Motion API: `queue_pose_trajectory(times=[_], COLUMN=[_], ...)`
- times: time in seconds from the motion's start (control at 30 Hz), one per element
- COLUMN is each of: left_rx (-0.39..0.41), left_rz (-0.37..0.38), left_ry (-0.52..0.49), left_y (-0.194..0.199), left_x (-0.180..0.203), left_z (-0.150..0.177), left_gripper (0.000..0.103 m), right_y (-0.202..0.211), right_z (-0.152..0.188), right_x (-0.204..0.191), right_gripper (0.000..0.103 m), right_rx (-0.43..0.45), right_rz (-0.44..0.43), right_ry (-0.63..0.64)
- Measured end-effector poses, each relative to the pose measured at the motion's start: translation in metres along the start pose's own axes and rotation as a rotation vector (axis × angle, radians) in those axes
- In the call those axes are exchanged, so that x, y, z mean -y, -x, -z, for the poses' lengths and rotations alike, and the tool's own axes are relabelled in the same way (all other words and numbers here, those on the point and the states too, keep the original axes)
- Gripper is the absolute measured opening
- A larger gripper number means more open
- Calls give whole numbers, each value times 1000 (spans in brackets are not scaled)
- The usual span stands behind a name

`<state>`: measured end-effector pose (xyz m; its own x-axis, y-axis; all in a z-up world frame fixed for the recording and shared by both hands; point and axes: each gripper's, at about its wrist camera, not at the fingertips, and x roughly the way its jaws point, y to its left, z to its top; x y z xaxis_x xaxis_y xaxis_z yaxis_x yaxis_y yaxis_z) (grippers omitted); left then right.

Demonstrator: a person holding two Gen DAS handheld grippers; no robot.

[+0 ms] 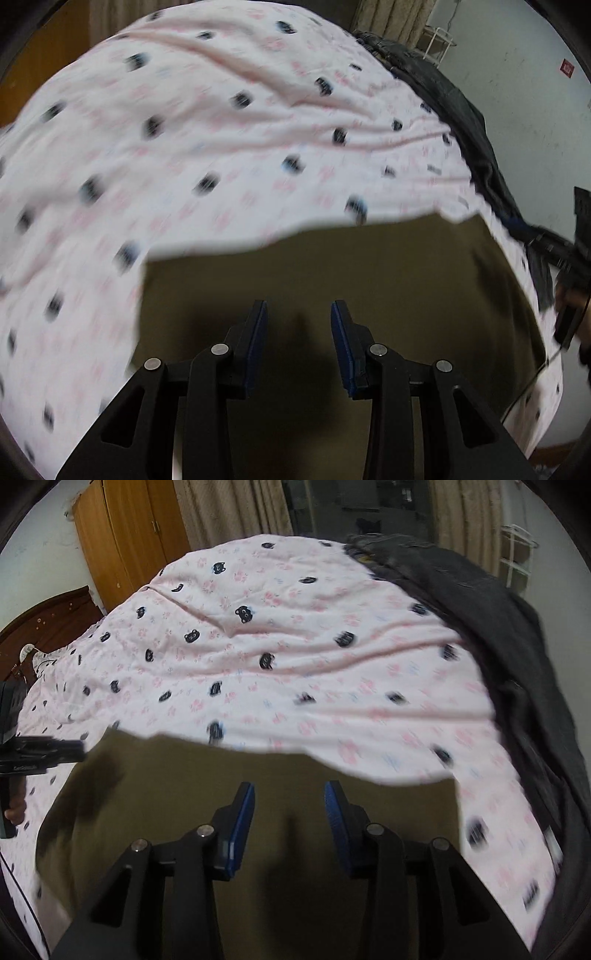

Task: Fold clothes

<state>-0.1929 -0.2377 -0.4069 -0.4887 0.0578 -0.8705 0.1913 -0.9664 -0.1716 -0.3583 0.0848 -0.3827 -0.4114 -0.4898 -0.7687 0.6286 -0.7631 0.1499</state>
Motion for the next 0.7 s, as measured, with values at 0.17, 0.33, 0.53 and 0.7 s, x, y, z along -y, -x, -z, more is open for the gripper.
queue_pose_trajectory(times=[0.17,0.33,0.53,0.7], left_rx=[-109,-180,-148,-142], left_rz=[-85,-98,-84,-41], left_ry=[64,136,178,165], left_y=[43,53,42,27], left_x=[-23,-39,-46,-47], left_z=[105,171,185,187], left_gripper=[44,44,44,44], right_y=[67,113,118,100], right_z=[71,141,192,200], right_x=[13,31,56,70], right_gripper=[75,78,75,47], right_rx=[-70,-121,-137,-149], right_rz=[36,100,86,20], right_ry=[-37,-85,-206,-270])
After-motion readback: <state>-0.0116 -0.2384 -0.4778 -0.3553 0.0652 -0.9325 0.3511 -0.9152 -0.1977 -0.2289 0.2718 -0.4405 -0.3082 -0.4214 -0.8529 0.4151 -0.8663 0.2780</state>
